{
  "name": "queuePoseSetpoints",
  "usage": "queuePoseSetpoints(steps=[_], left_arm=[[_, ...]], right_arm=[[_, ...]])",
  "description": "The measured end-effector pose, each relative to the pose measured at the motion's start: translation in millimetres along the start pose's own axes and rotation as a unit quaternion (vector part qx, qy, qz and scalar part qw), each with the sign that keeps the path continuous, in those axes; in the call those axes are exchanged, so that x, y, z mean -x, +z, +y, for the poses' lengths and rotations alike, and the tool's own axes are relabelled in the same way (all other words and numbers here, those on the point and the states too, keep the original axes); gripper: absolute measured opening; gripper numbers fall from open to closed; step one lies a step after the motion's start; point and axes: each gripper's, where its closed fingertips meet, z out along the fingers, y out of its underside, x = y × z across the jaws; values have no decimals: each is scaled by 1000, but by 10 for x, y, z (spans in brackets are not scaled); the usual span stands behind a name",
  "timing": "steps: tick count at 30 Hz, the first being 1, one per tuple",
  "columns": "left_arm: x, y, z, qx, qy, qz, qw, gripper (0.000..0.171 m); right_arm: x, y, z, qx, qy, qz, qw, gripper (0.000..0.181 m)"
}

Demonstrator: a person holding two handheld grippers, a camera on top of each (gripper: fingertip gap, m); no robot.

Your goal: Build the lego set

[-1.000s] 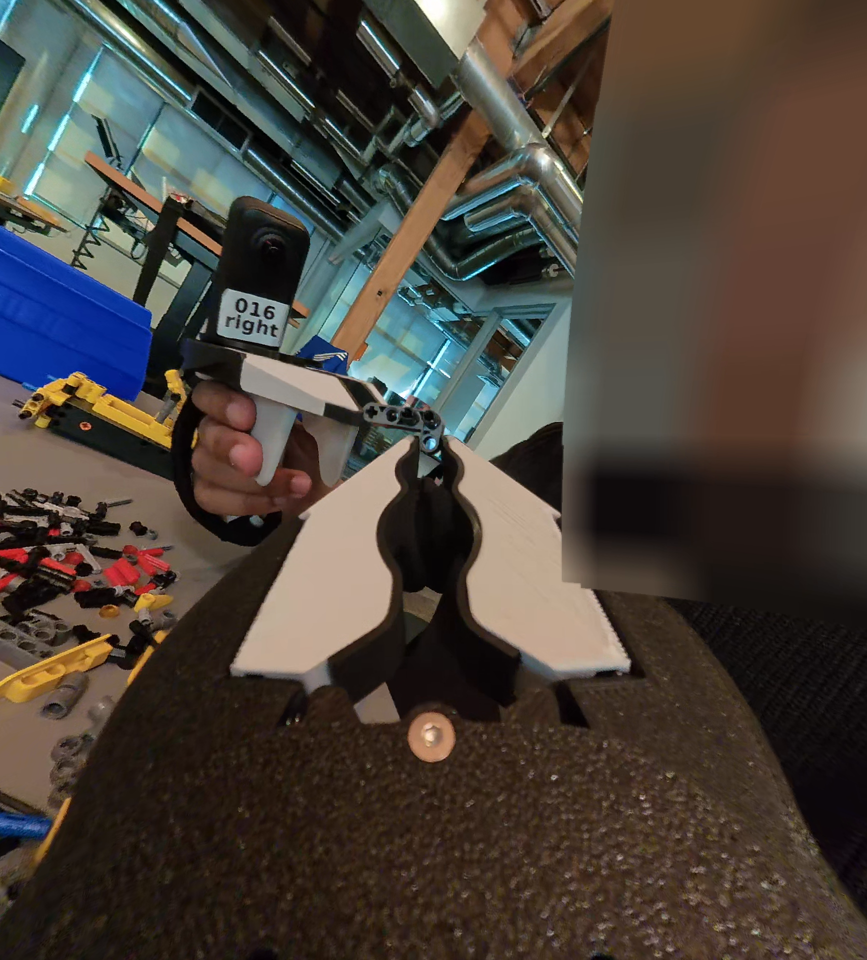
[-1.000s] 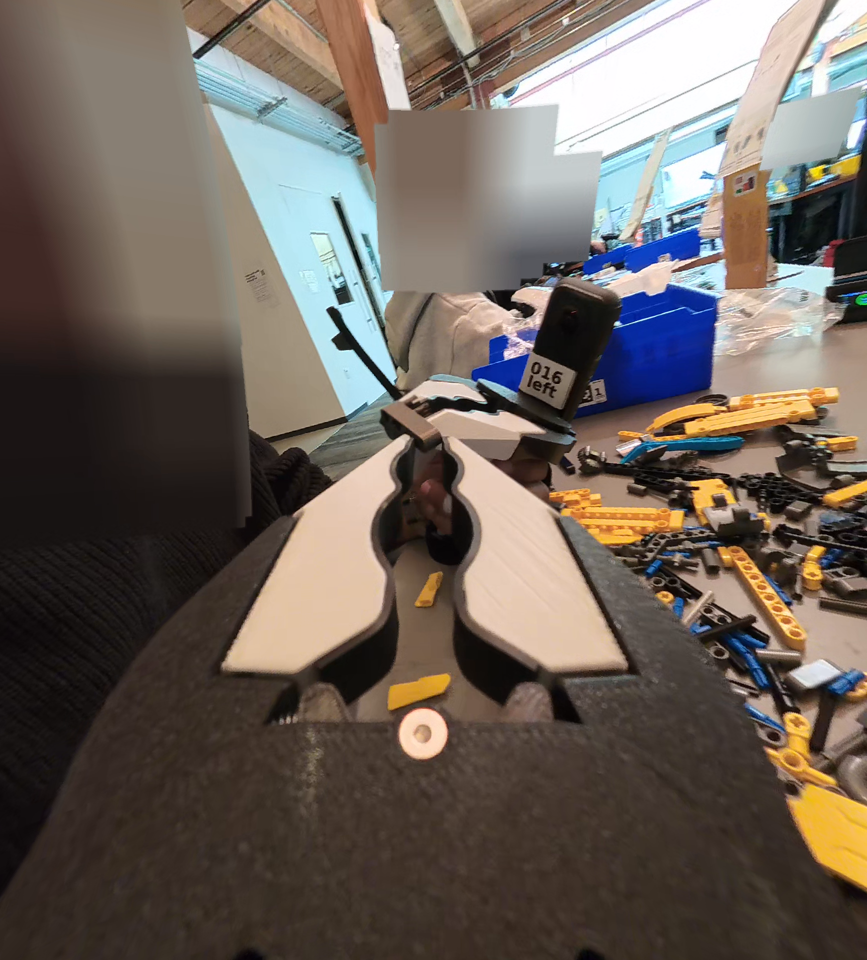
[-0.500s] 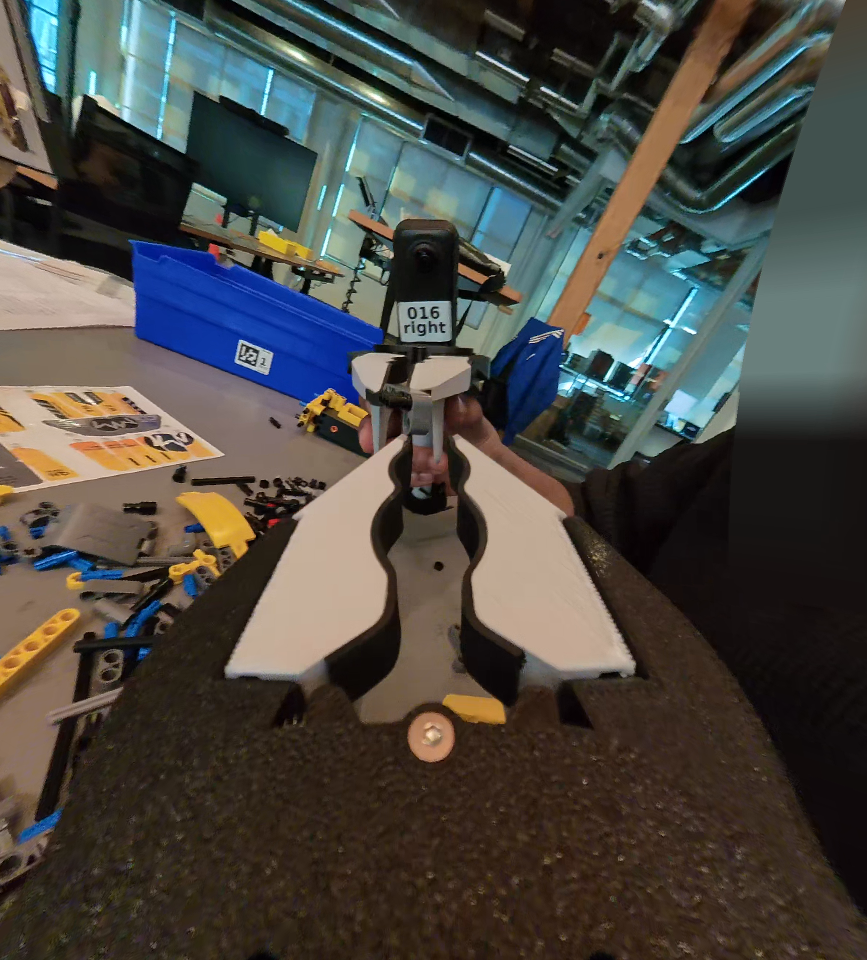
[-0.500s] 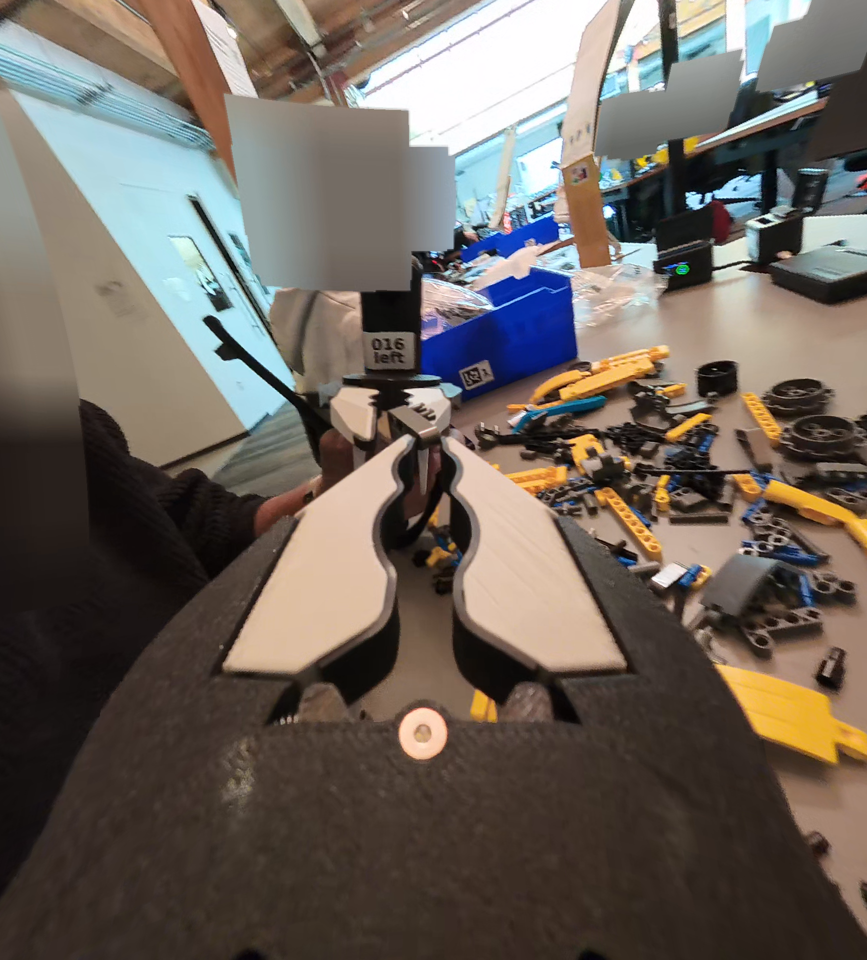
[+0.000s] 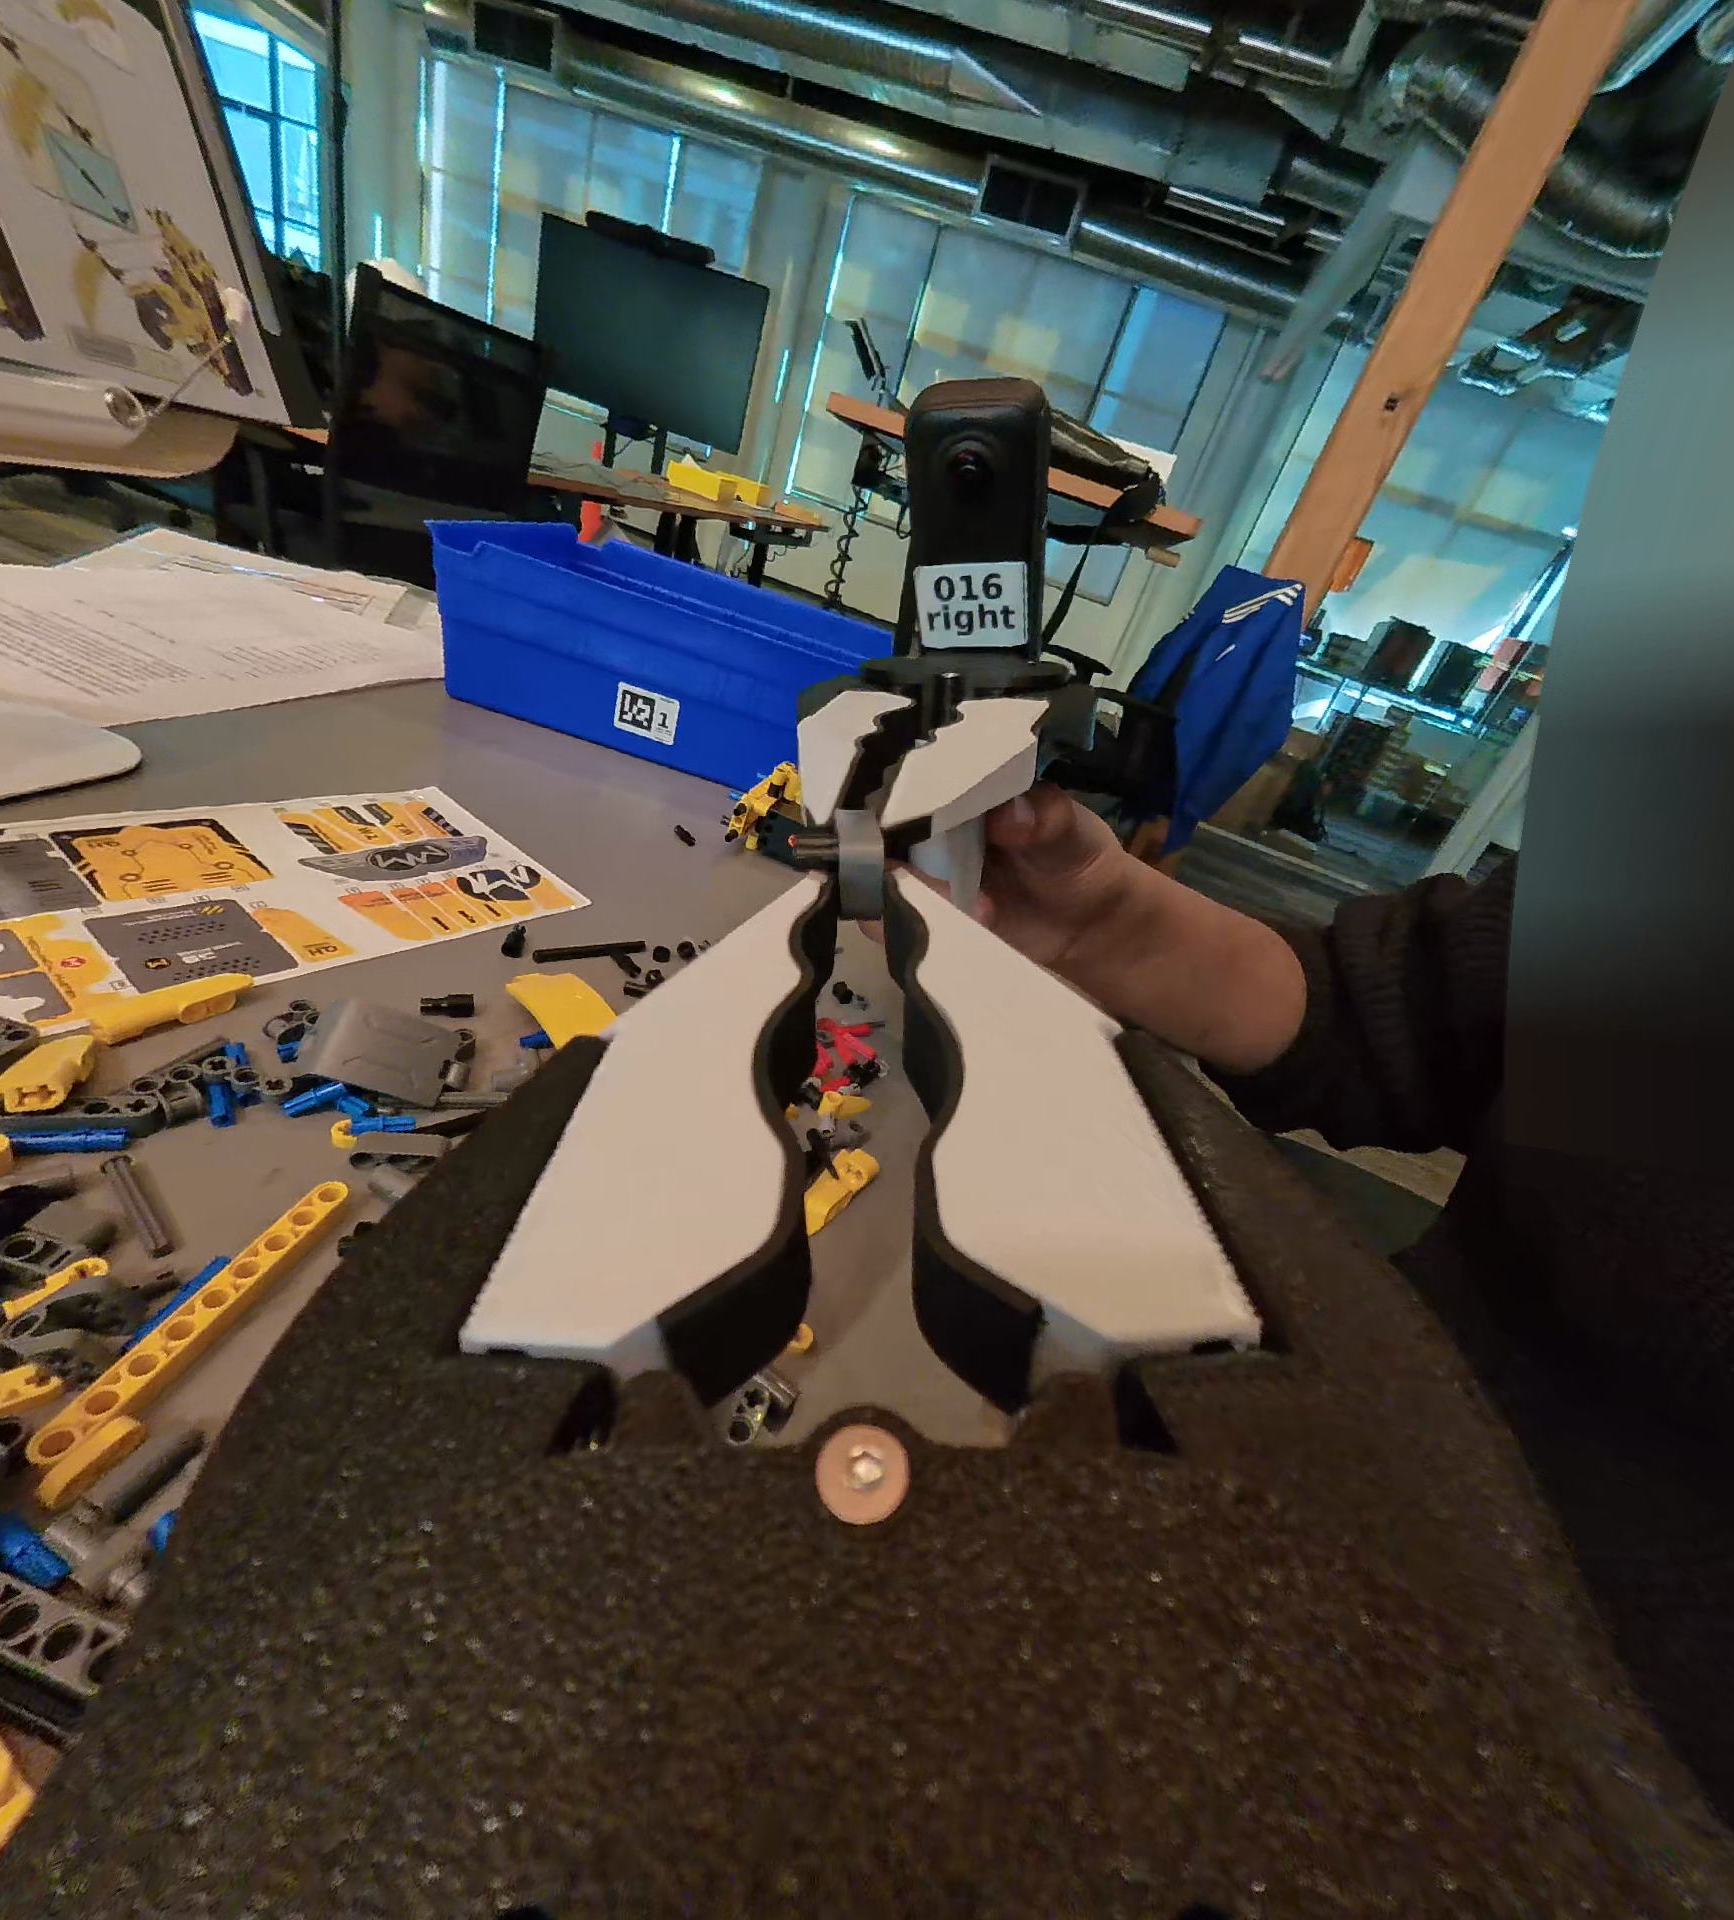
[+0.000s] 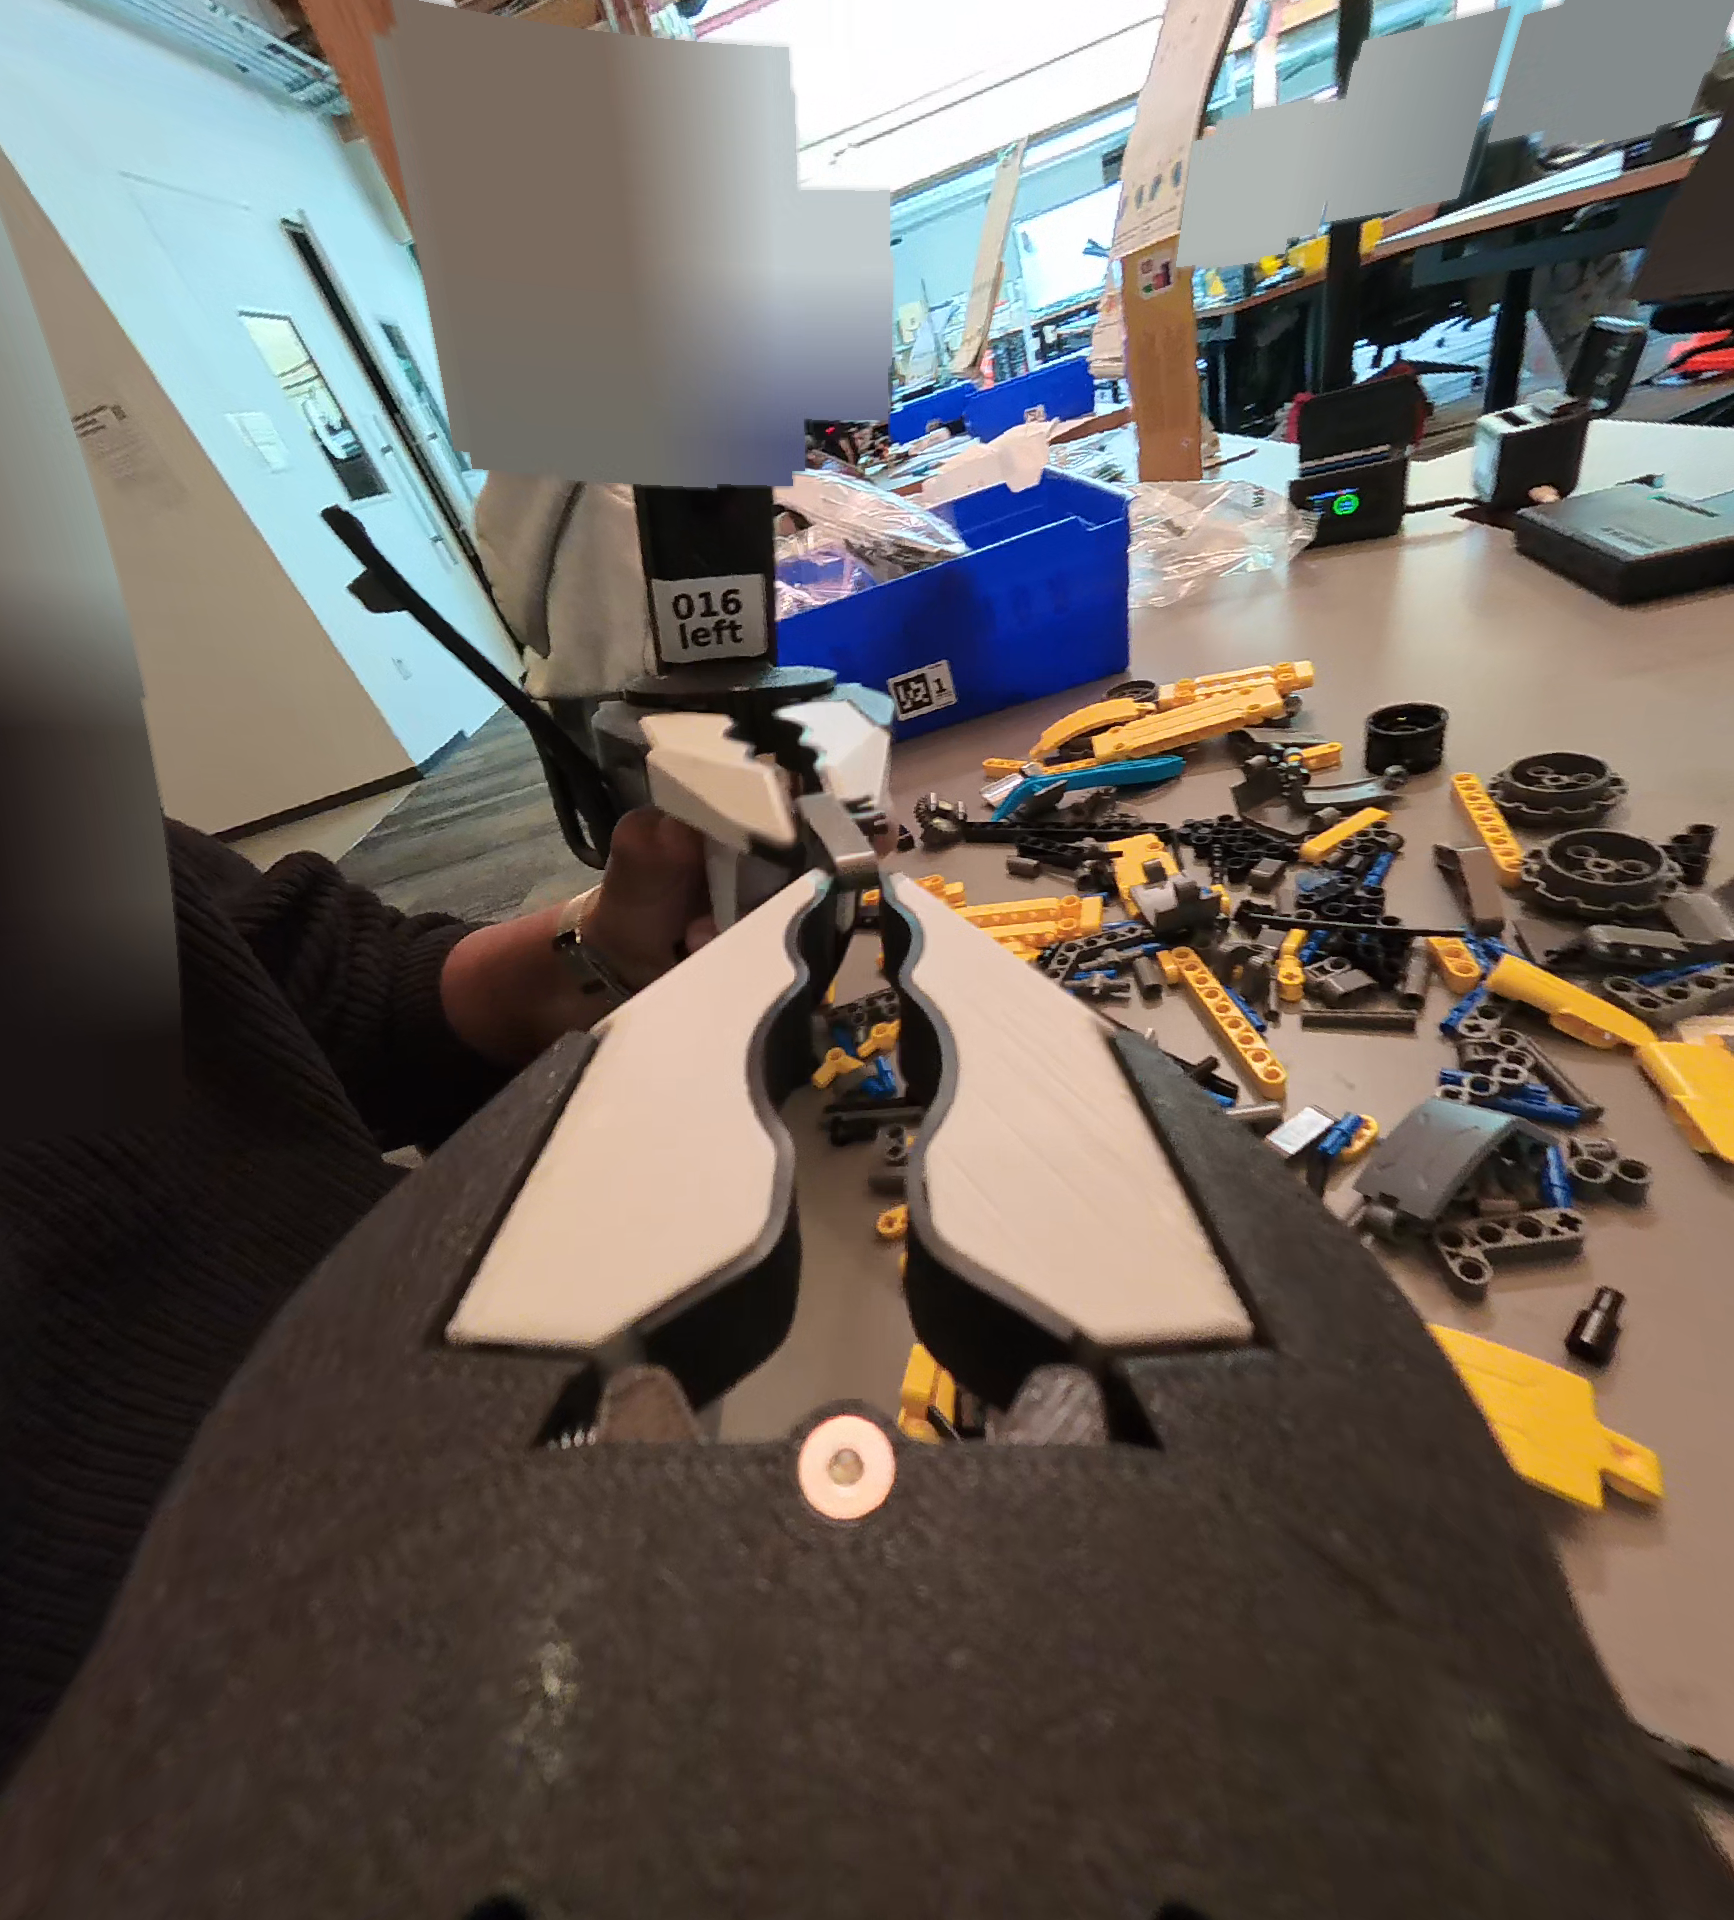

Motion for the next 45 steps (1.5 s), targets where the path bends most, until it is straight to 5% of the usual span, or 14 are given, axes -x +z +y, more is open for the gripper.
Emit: queuePoseSetpoints(steps=[2, 5, 8, 12, 15, 21, 24, 45], left_arm=[[18, -23, -27, -8, -5, -3, 1000, 7], [77, -93, -114, -35, -17, -14, 999, 7], [155, -197, -225, -74, -41, -22, 996, 7], [185, -253, -282, -102, -84, -1, 991, 7], [187, -250, -279, -101, -85, -1, 991, 7], [151, -185, -221, -80, -72, -1, 994, 7], [142, -171, -207, -74, -67, -2, 995, 7], [146, -171, -210, -75, -70, 0, 995, 7]], right_arm=[[12, 8, 8, 5, -2, -5, 1000, 10], [20, 25, 35, 20, -11, -8, 1000, 40], [69, 53, 297, 113, -50, -13, 992, 61], [320, 36, 925, 276, -208, -56, 937, 62], [593, 62, 1241, 328, -219, -125, 911, 62], [584, 64, 1480, 367, -218, -136, 894, 60], [612, 84, 1465, 360, -228, -140, 894, 39], [571, 97, 1525, 372, -230, -131, 890, 37]])
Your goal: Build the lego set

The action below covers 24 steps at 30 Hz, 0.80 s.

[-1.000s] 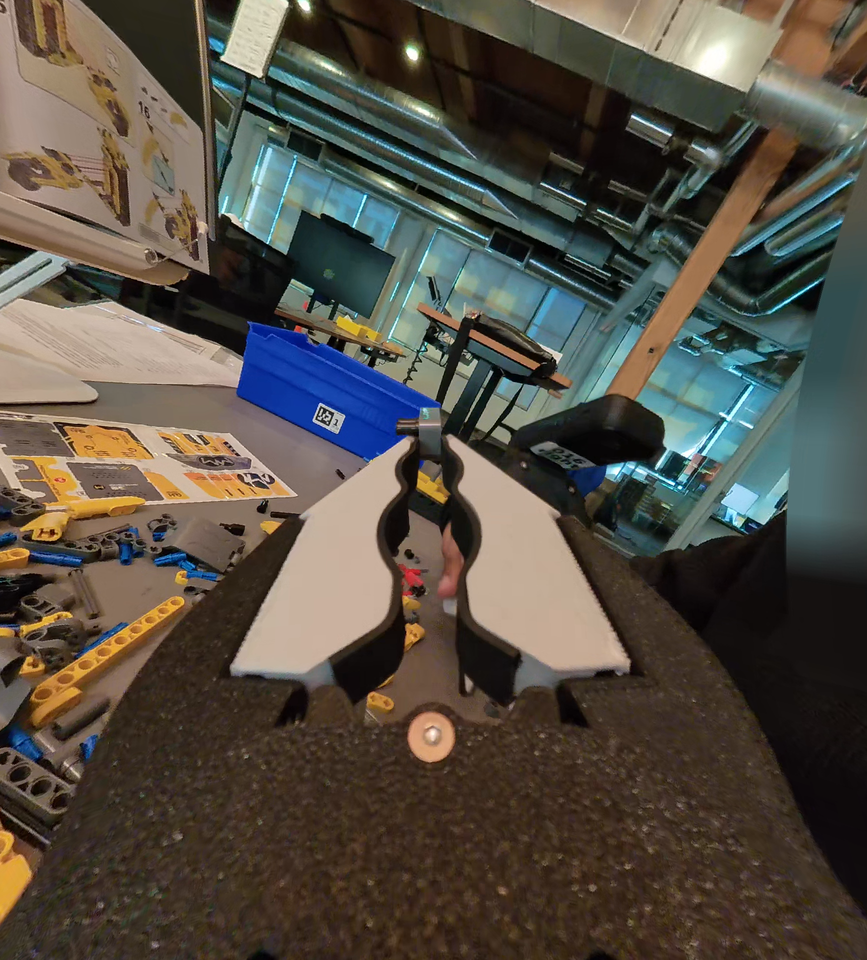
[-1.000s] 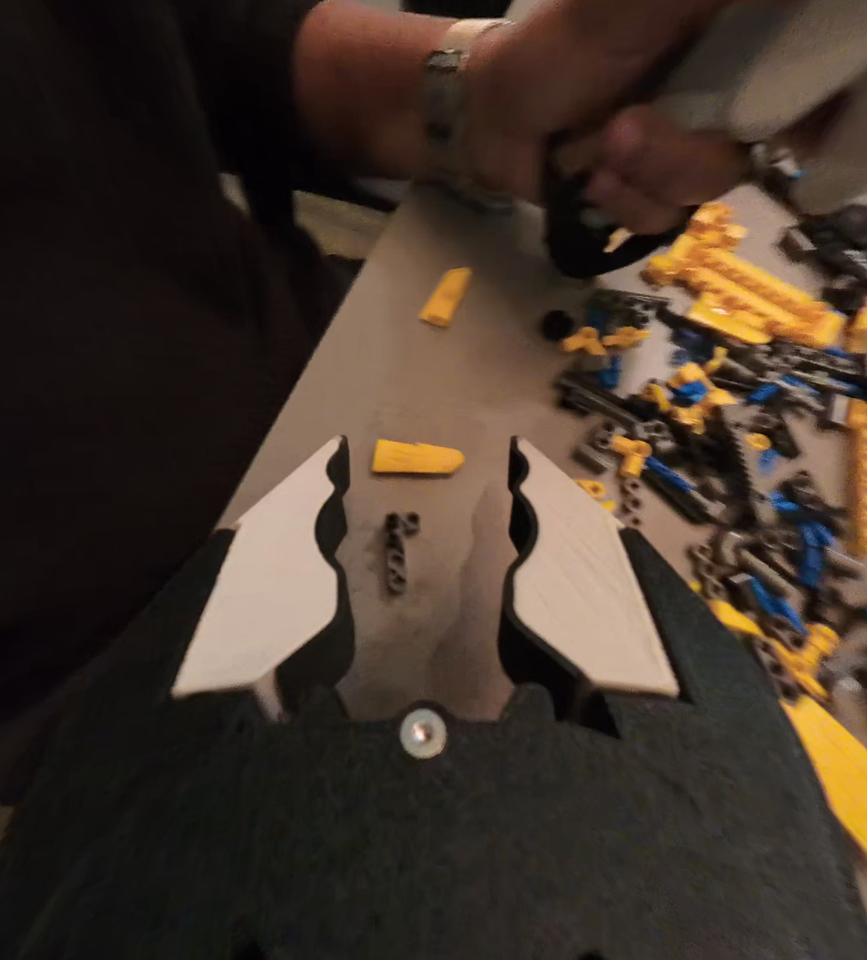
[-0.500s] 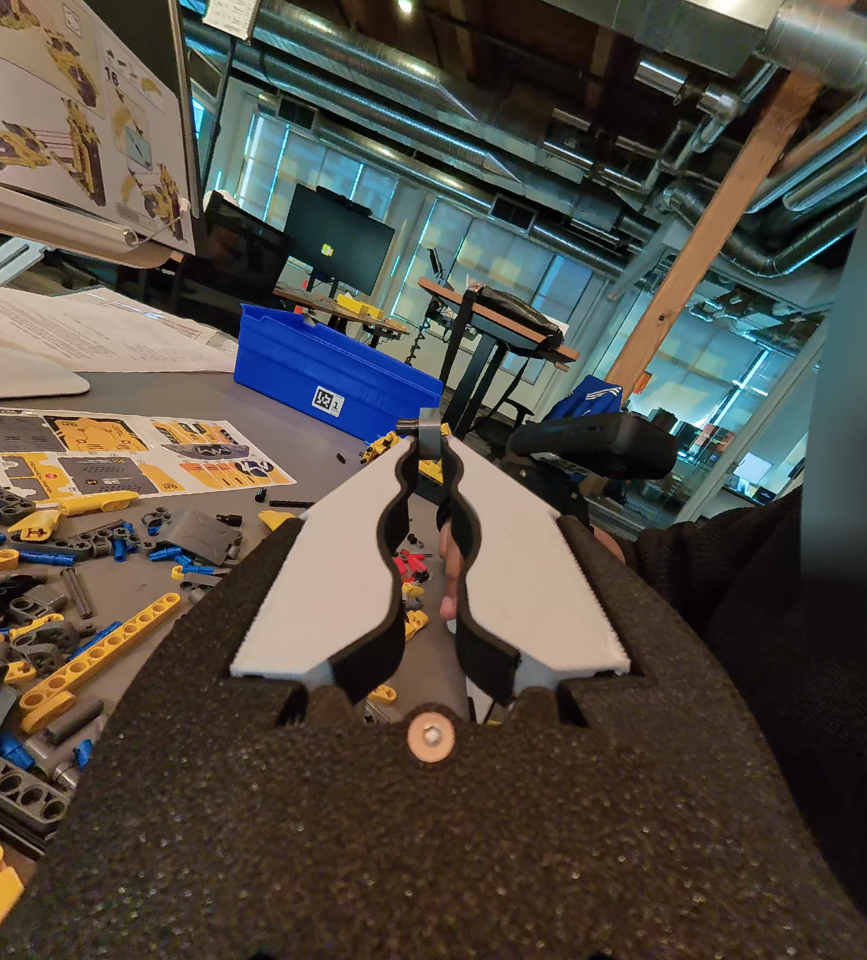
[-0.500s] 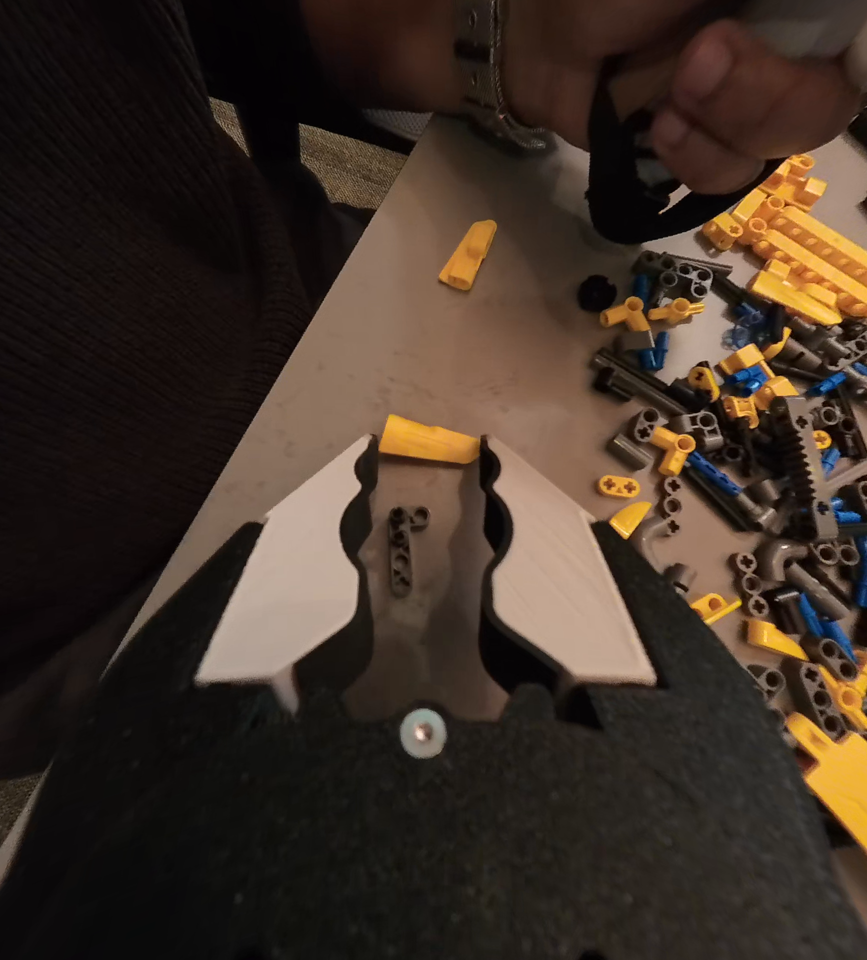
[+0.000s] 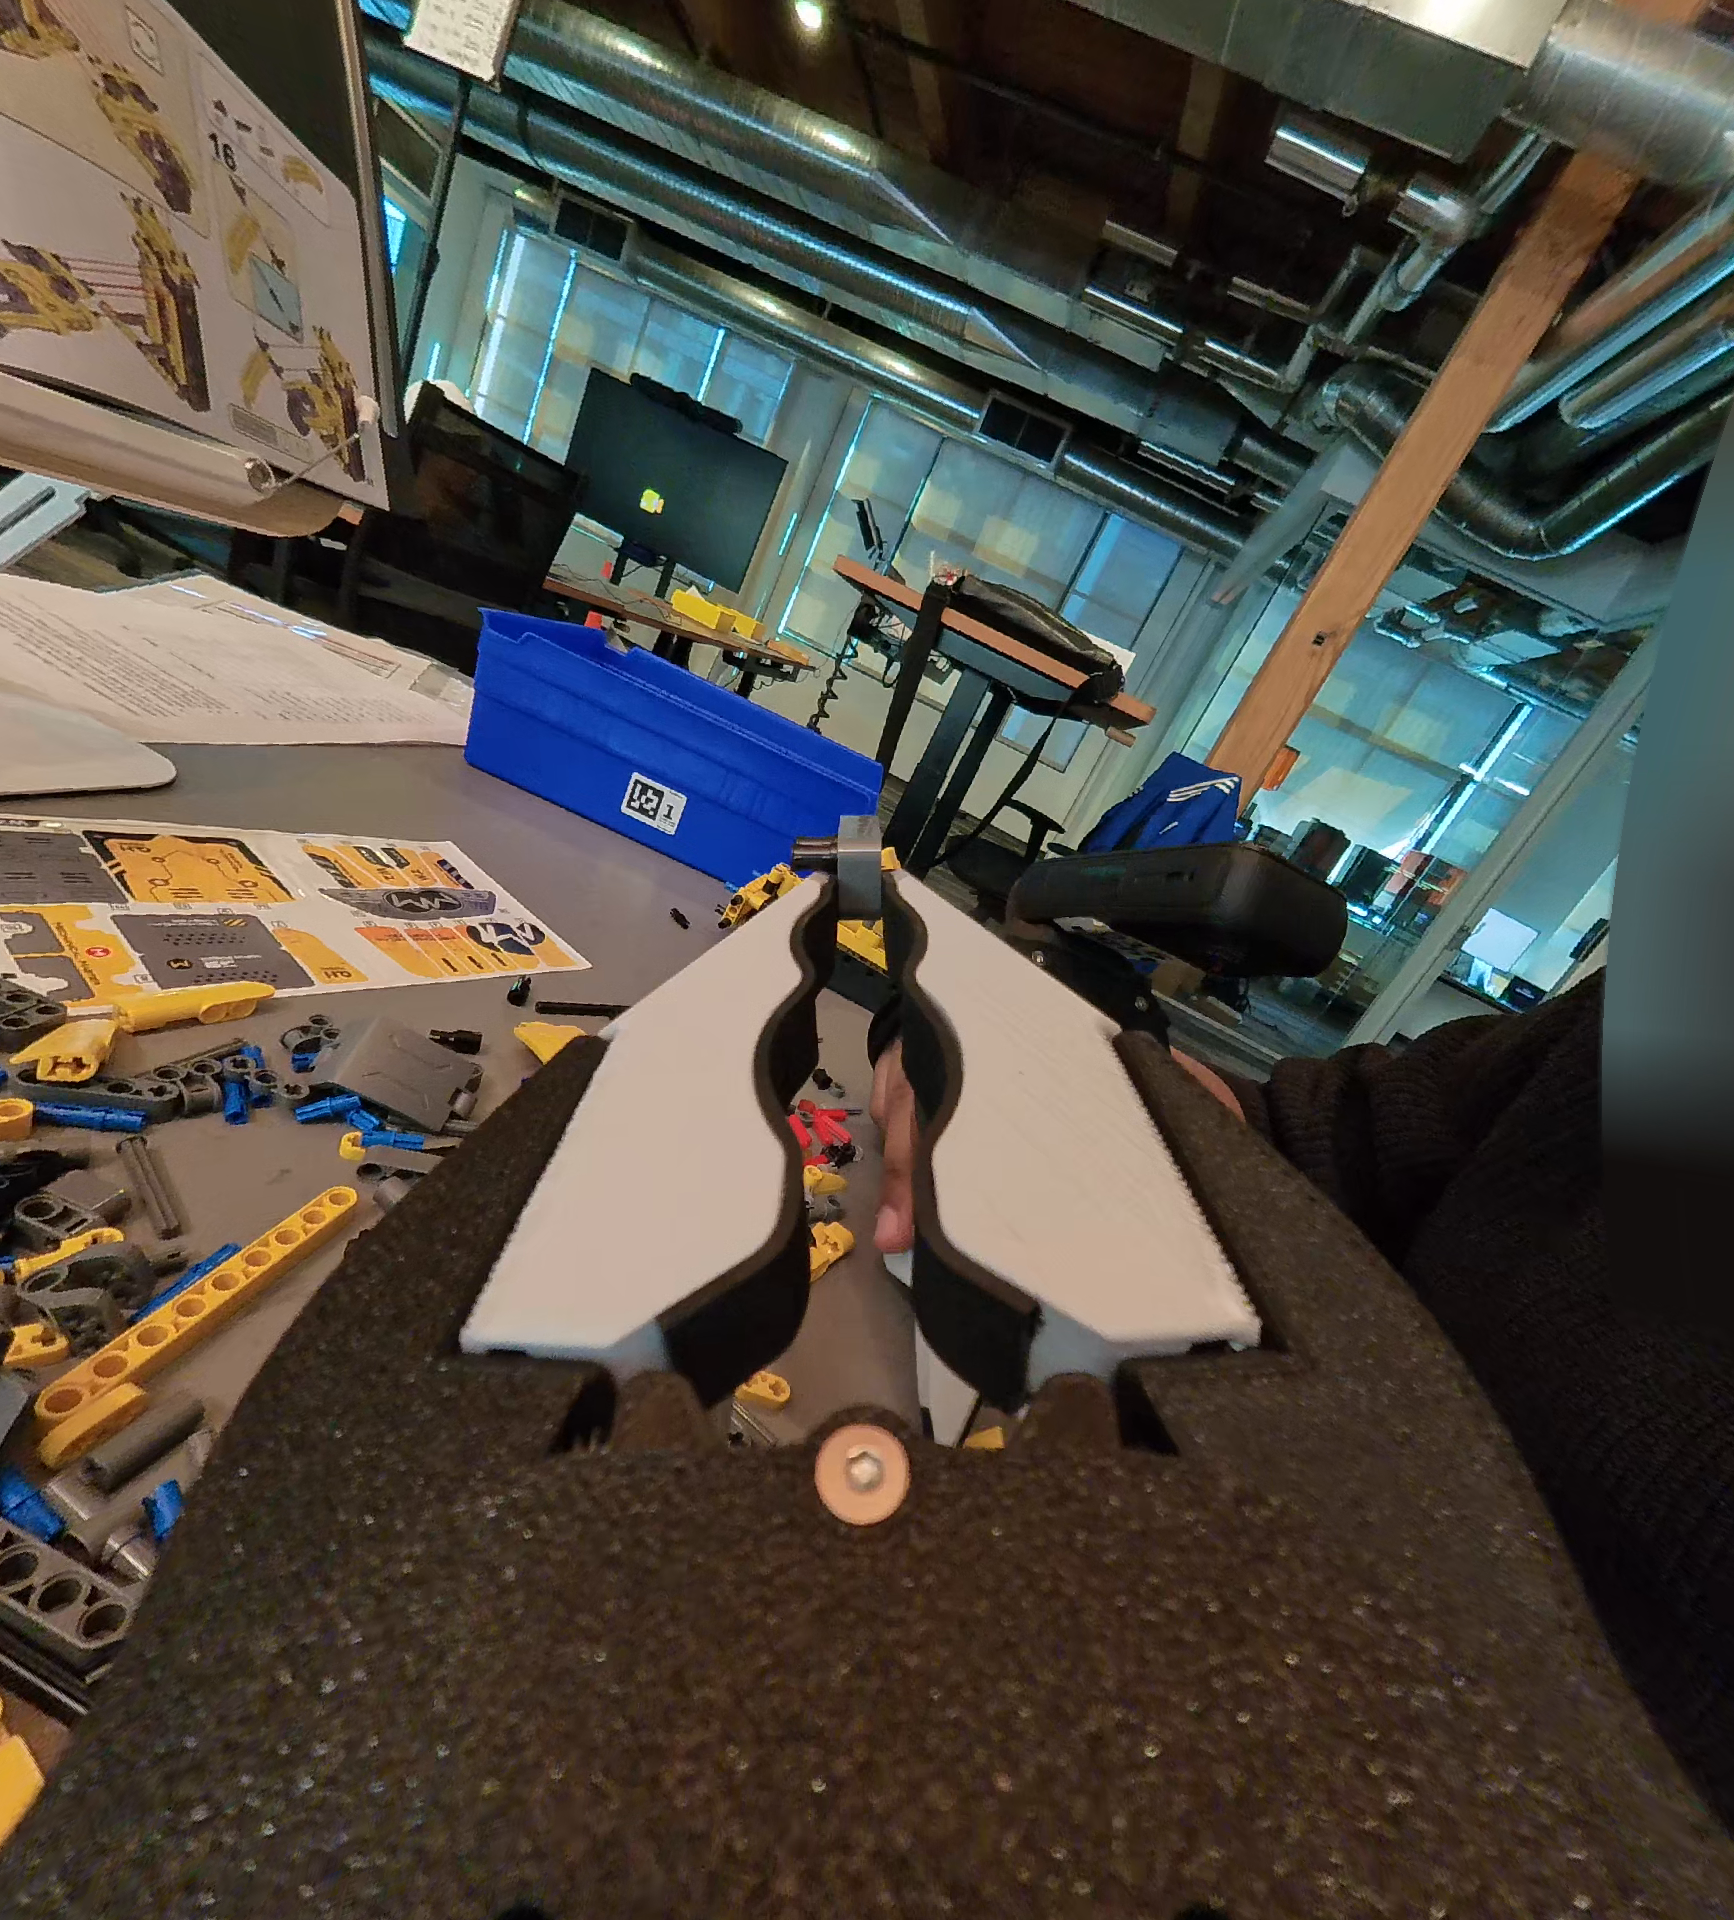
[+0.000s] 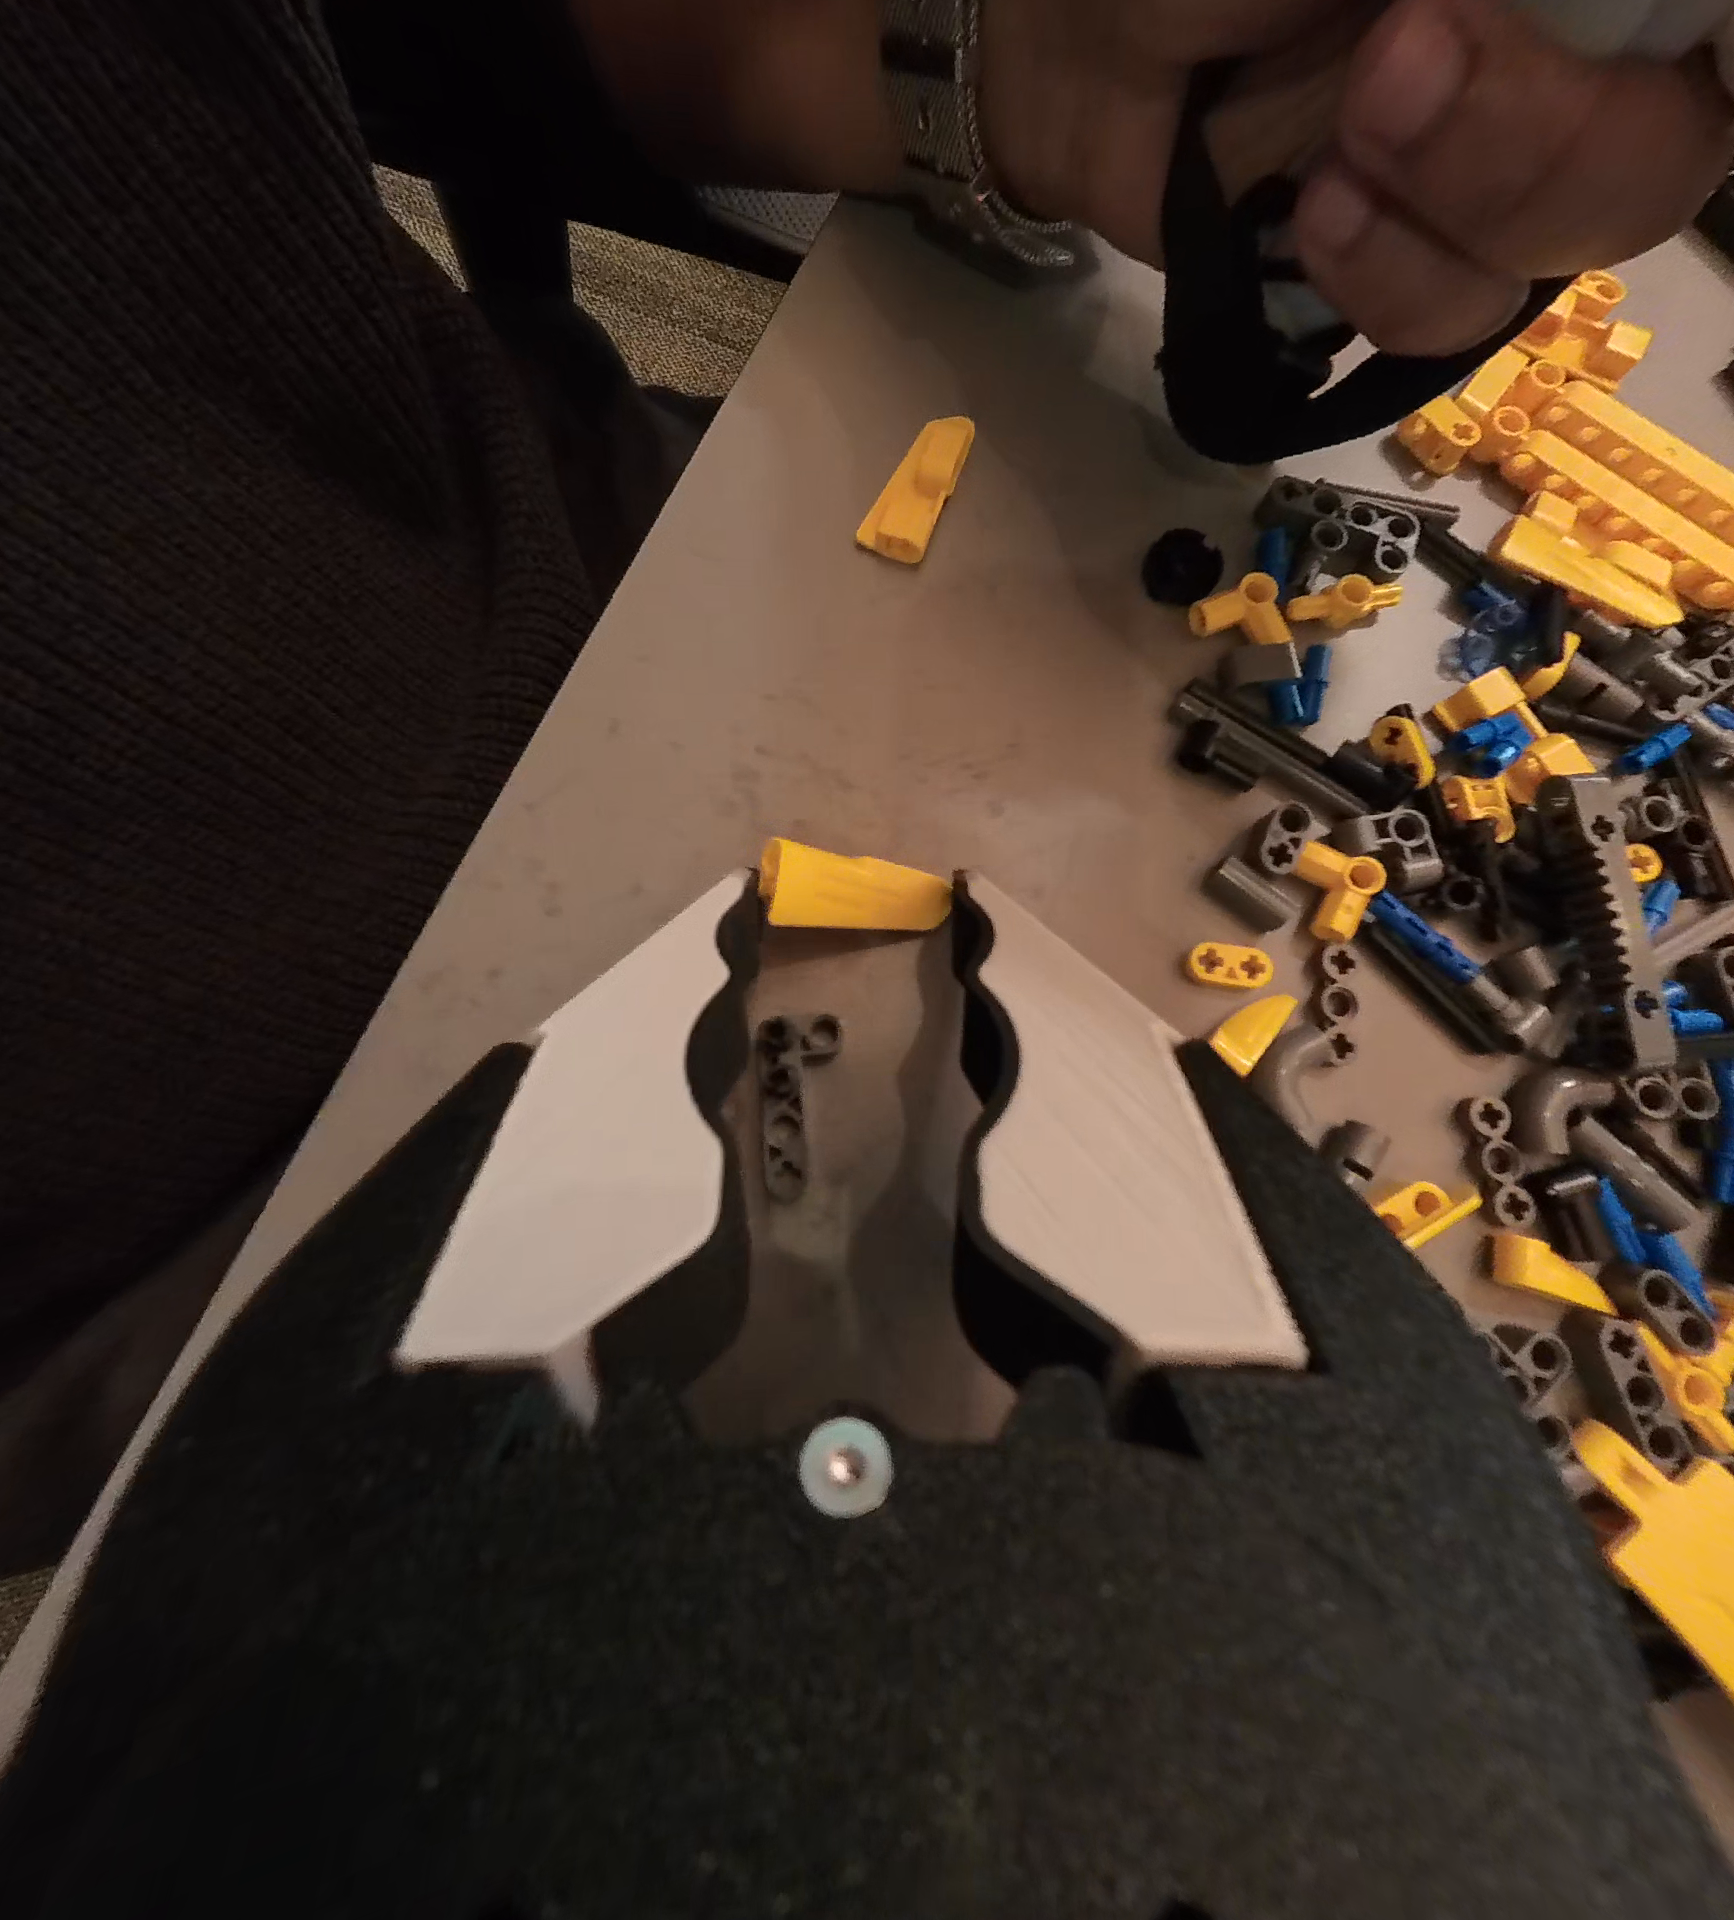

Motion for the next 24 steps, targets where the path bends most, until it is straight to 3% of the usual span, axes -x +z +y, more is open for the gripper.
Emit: queuePoseSetpoints(steps=[24], left_arm=[[1, 0, -1, -1, -1, 1, 1000, 7]], right_arm=[[-86, -15, 5, 2, -1, 26, 1000, 34]])
